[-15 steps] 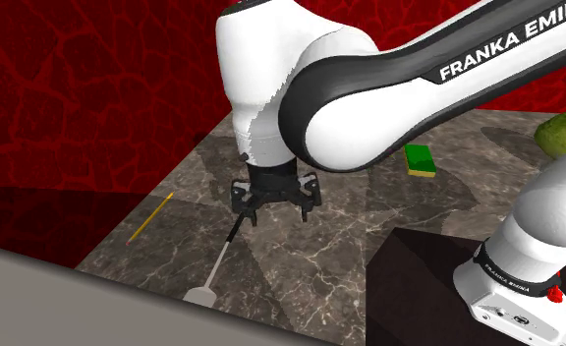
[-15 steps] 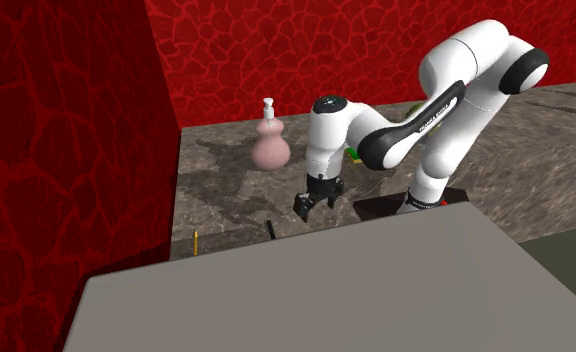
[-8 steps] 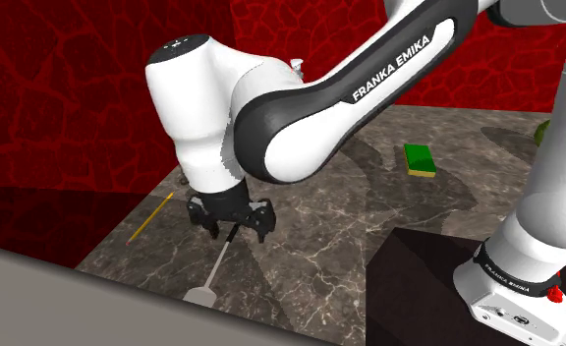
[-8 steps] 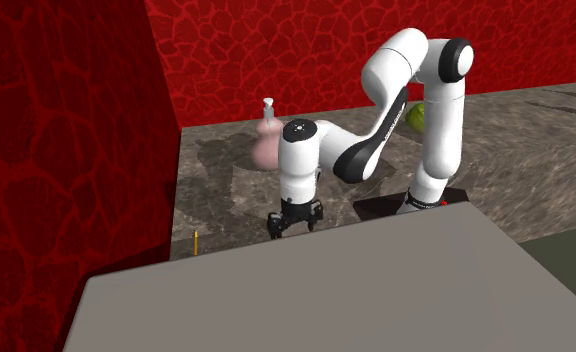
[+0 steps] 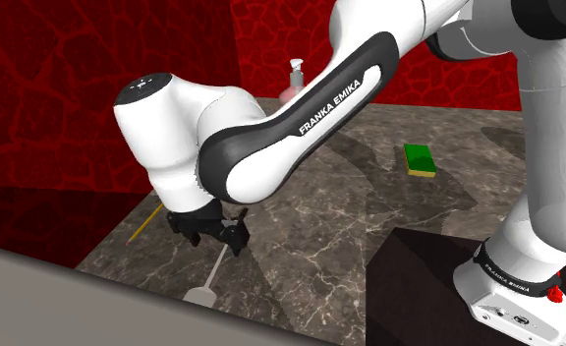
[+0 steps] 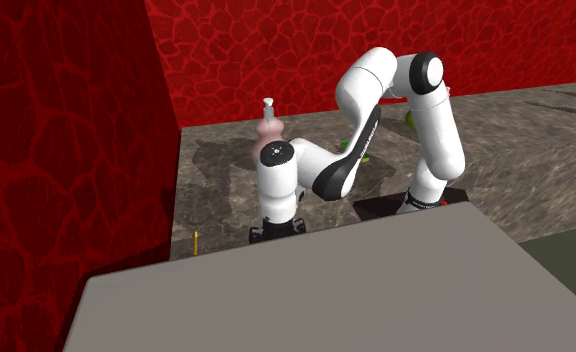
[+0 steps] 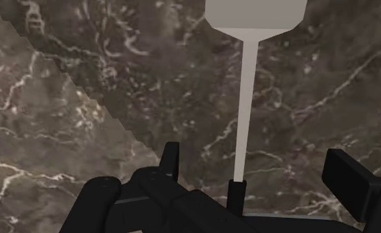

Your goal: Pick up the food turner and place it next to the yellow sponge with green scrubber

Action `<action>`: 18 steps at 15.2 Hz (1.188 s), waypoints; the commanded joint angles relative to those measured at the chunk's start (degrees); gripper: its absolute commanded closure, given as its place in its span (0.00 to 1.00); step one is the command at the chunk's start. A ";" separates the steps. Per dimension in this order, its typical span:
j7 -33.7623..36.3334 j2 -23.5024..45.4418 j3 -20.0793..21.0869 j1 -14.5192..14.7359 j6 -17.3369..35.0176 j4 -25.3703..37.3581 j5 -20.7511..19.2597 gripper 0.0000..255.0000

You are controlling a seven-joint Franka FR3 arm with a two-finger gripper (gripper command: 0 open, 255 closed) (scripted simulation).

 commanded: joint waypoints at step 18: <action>0.99 1.55 -1.24 0.49 2.51 -1.43 -1.65 1.00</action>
